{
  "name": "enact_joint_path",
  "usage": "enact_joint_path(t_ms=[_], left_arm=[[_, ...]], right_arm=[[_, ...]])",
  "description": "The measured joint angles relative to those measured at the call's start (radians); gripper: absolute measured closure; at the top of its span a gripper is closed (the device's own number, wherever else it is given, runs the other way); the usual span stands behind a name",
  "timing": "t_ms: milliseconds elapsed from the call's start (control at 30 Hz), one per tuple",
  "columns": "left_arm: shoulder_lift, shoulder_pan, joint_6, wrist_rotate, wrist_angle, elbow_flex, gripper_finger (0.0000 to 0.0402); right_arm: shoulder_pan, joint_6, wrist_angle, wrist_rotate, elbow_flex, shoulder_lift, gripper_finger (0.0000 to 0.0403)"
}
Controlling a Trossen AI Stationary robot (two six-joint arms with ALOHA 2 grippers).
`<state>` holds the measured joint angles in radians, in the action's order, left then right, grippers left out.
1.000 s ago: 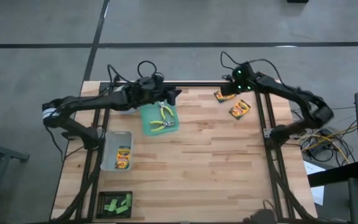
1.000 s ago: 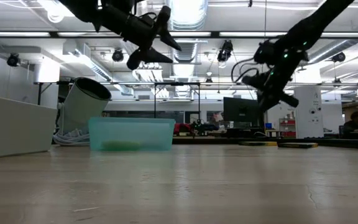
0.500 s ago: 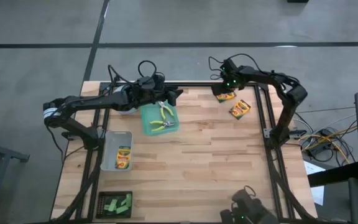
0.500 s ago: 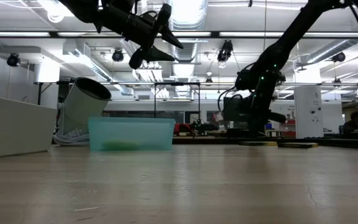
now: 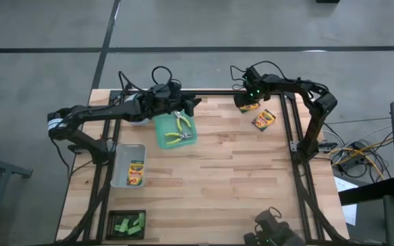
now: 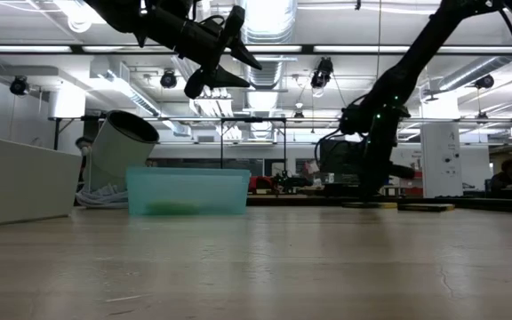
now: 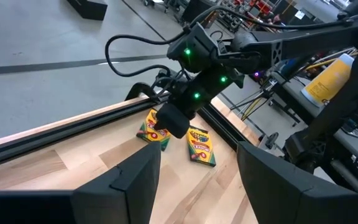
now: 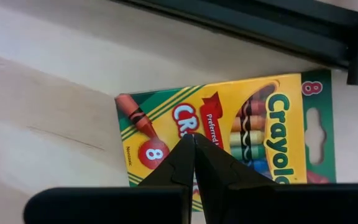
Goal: Pick & Place School Supplies
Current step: Put the yellow crayon box into the gray bin
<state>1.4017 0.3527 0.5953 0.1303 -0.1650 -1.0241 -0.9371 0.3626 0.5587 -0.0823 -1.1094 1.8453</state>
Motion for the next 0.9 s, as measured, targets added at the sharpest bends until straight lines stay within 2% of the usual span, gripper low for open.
enact_joint_path(t_ms=[100,300,400,600,900], left_arm=[[0.000,0.000,0.001,0.000,0.000,0.000,0.0184],[0.000,0.000,0.006,0.000,0.000,0.000,0.0185],[0.000,0.000,0.007,0.001,0.000,0.000,0.0186],[0.000,0.000,0.007,0.000,0.002,0.000,0.0186],[-0.001,-0.001,0.010,-0.002,0.003,0.000,0.0186]], right_arm=[[0.002,0.000,-0.005,-0.017,0.025,-0.004,0.0394],[0.038,-0.038,0.012,-0.157,0.051,-0.010,0.0394],[0.081,-0.042,0.012,-0.167,0.058,-0.026,0.0394],[0.206,-0.025,0.017,-0.166,0.075,-0.043,0.0394],[0.467,0.045,-0.015,-0.164,0.132,-0.048,0.0394]])
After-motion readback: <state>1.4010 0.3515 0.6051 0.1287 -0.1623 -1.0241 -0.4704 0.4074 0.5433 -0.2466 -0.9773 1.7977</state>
